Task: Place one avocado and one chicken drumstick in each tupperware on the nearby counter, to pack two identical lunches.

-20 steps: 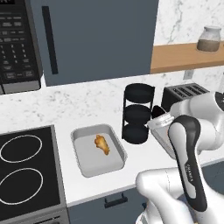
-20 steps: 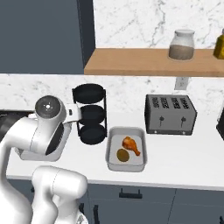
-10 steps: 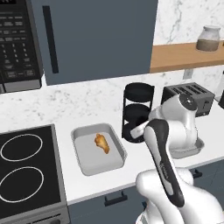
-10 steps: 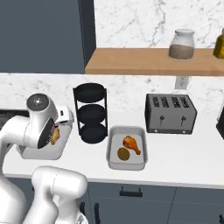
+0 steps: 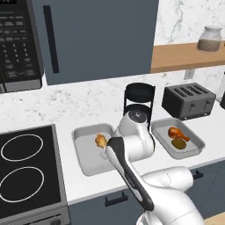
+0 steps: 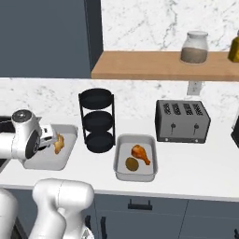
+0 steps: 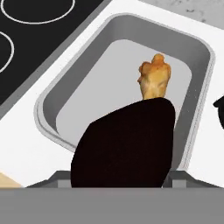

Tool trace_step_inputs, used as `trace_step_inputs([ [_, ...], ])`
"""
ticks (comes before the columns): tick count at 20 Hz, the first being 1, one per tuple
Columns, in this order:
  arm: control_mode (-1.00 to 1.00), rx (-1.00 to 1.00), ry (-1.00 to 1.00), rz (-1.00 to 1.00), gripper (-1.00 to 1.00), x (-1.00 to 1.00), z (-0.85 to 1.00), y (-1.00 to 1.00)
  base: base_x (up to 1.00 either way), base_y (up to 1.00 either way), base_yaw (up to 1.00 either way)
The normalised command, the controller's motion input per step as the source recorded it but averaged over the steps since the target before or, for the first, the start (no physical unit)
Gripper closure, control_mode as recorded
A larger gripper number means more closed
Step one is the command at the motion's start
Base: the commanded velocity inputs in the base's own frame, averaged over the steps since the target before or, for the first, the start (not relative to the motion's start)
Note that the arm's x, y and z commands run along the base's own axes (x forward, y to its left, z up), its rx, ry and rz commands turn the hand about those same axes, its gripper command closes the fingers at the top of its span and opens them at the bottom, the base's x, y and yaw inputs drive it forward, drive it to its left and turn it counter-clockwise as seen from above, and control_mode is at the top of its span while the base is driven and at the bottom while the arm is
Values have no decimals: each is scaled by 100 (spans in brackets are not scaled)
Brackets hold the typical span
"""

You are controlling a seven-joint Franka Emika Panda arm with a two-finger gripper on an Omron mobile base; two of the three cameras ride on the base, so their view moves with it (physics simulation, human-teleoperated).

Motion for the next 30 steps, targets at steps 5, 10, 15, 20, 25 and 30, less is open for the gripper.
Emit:
trace_step_inputs([
  [5, -100, 0, 13, 6, 100, 48, -43, 75, 0, 0, 0],
  [10, -100, 0, 7, -1, 100, 49, -3, 5, 0, 0, 0],
  [15, -100, -3, 5, 0, 100, 53, -23, 2, 0, 0, 0],
  [20, -100, -6, 3, 0, 100, 41, -41, 13, 0, 0, 0],
  [25, -100, -3, 3, 0, 100, 23, -16, 7, 0, 0, 0],
  [30, -100, -3, 0, 0, -100, 3, -1, 0, 0, 0, 0],
])
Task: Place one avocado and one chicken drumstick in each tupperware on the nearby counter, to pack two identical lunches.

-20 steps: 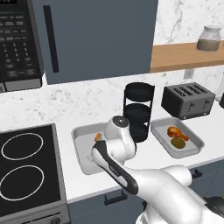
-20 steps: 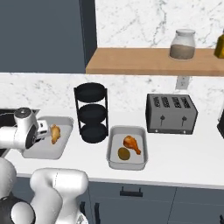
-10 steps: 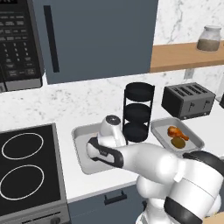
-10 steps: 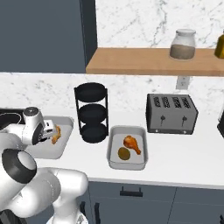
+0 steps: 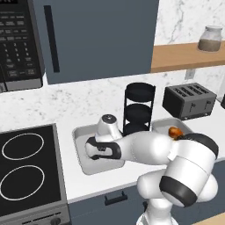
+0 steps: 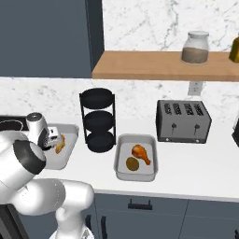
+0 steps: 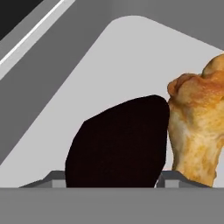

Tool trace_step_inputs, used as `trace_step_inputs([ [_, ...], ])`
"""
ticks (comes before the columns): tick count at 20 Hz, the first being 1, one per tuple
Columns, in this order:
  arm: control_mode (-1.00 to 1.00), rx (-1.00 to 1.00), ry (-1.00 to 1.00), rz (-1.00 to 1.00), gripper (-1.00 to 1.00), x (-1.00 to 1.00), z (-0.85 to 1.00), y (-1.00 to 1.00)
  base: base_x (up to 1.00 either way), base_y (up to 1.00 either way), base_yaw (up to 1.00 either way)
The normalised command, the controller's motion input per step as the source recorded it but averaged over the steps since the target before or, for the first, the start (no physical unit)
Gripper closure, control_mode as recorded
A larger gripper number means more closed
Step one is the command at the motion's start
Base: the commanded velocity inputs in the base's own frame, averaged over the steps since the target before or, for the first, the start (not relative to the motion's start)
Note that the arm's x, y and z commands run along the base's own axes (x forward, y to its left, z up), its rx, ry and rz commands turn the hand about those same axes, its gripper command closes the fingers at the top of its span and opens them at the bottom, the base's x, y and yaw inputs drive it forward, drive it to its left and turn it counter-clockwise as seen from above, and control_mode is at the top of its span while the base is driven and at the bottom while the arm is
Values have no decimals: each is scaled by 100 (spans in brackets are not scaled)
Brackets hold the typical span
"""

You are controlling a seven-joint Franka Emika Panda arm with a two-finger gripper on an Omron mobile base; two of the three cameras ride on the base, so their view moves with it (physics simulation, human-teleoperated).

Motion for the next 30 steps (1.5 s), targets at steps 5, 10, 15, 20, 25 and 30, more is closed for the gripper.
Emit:
trace_step_inputs([
  [5, -100, -4, -1, 0, -100, 2, 1, 13, 0, 0, 0],
  [10, -100, -1, -3, 0, -100, 0, 28, 1, 0, 0, 0],
  [15, -100, 0, -8, -3, -100, -46, 60, -11, 0, 0, 0],
  [20, -100, 0, -16, -5, -100, -79, 58, -9, 0, 0, 0],
  [25, -100, -1, -32, -9, -100, -86, 61, 0, 0, 0, 0],
  [30, -100, -2, -31, 0, -100, -83, 24, -1, 0, 0, 0],
])
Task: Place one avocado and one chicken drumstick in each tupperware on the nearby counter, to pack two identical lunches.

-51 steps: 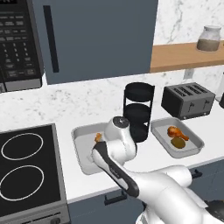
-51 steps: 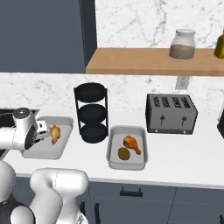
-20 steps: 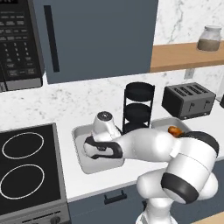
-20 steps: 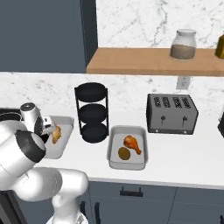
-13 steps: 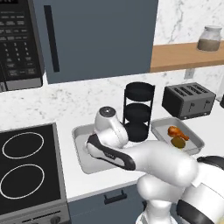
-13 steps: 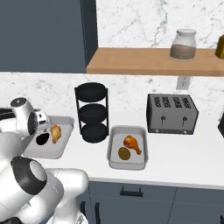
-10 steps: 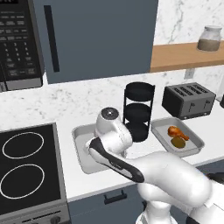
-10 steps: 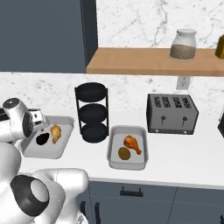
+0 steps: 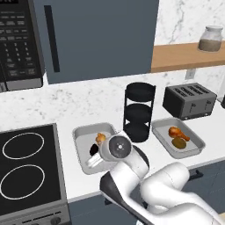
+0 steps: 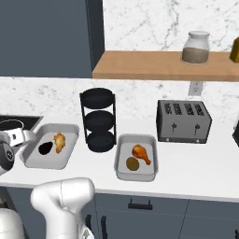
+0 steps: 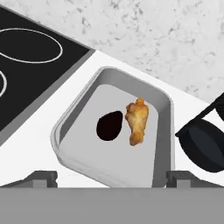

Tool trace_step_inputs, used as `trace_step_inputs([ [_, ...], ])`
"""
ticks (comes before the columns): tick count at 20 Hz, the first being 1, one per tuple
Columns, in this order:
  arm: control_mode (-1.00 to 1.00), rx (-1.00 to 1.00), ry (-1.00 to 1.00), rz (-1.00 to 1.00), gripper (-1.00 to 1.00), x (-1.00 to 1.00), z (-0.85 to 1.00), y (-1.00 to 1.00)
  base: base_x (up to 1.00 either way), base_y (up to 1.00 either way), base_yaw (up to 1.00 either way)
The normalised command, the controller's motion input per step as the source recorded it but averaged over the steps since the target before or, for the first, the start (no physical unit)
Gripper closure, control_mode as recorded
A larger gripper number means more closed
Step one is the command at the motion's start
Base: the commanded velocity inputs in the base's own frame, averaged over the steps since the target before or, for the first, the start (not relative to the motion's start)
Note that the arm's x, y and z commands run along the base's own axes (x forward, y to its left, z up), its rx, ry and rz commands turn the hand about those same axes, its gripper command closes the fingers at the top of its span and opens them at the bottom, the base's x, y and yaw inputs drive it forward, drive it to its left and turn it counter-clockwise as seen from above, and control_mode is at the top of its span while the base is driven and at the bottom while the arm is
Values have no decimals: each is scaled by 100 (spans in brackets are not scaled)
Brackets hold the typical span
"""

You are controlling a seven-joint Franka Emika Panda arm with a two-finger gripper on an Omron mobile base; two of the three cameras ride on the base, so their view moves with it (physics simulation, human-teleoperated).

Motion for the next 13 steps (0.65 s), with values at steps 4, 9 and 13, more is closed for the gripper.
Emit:
trace_step_inputs([
  [4, -100, -7, -18, 3, -100, -60, 10, -10, 0, 0, 0],
  [9, -100, 0, -1, 0, -100, -26, 0, -34, 0, 0, 0],
  [13, -100, 0, 0, 0, -100, -14, 0, -27, 0, 0, 0],
])
